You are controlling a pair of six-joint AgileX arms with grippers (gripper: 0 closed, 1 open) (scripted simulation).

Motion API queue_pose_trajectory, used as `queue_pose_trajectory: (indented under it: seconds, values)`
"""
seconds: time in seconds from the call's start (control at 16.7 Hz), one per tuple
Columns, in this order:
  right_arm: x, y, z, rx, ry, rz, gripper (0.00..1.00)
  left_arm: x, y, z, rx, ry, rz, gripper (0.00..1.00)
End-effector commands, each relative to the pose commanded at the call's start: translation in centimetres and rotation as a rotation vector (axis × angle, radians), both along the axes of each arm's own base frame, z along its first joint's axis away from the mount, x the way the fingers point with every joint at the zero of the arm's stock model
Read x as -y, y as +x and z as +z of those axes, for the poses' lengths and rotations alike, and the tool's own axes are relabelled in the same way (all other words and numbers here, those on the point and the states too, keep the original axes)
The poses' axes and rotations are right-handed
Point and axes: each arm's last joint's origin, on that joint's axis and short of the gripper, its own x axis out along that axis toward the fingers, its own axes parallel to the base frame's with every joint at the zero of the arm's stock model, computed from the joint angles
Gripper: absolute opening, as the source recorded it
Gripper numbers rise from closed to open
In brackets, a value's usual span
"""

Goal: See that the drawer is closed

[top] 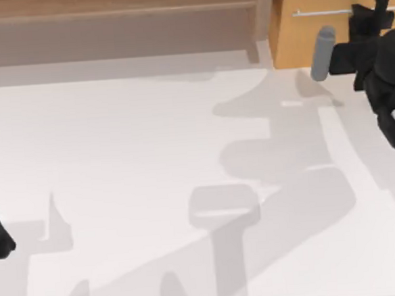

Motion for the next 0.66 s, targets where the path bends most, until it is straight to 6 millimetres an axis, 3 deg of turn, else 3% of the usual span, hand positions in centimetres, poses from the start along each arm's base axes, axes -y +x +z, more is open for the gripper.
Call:
queue_pose_trajectory:
  seconds: [0.3, 0.66]
  values:
    - [0.00, 0.00, 0.00, 0.000, 0.000, 0.000, 0.98, 0.00, 0.00, 0.00, 0.000, 0.000, 0.000, 1.00]
    - [0.00, 0.00, 0.00, 0.000, 0.000, 0.000, 1.00, 0.00, 0.00, 0.00, 0.000, 0.000, 0.000, 1.00]
